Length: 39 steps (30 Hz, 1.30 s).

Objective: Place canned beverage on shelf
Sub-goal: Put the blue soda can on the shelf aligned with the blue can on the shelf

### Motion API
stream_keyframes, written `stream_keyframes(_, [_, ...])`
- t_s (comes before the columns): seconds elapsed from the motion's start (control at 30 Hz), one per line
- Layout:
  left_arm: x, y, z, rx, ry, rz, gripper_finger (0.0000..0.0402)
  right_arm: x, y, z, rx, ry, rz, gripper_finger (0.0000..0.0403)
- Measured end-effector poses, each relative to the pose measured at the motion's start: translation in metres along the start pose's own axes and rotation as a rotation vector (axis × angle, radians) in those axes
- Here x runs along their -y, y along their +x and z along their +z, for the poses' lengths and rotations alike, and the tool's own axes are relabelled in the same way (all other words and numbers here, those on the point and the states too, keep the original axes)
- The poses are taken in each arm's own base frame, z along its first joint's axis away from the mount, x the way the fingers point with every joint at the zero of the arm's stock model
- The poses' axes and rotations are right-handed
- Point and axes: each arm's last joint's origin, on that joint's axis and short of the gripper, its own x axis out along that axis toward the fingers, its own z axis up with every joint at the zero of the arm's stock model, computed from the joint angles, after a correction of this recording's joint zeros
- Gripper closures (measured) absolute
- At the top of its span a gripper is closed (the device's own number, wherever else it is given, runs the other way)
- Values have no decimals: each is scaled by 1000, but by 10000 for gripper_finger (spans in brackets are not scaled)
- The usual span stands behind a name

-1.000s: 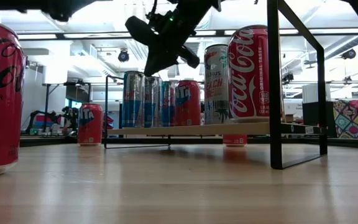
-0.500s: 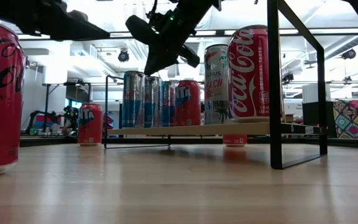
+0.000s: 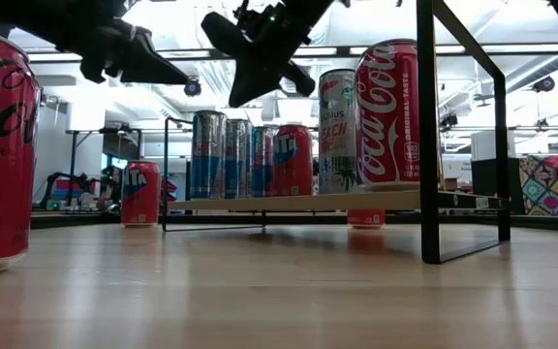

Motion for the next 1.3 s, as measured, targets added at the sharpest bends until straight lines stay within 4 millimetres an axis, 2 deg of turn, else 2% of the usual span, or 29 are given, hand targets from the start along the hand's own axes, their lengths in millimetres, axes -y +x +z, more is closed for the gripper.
stream_keyframes(0.13, [-2, 2, -1, -11, -4, 12, 399, 1, -3, 3, 36, -3, -42, 390])
stream_keyframes(0.57, [-12, -1, 7, 44, -43, 69, 401, -8, 3, 9, 134, -24, 11, 390])
stream_keyframes(0.87, [-26, -17, 13, 90, -113, 201, 400, -18, 16, -4, 118, -47, 22, 390])
stream_keyframes(1.3, [-28, -24, 9, 111, -135, 209, 400, -16, 19, -8, 88, -65, 3, 390])
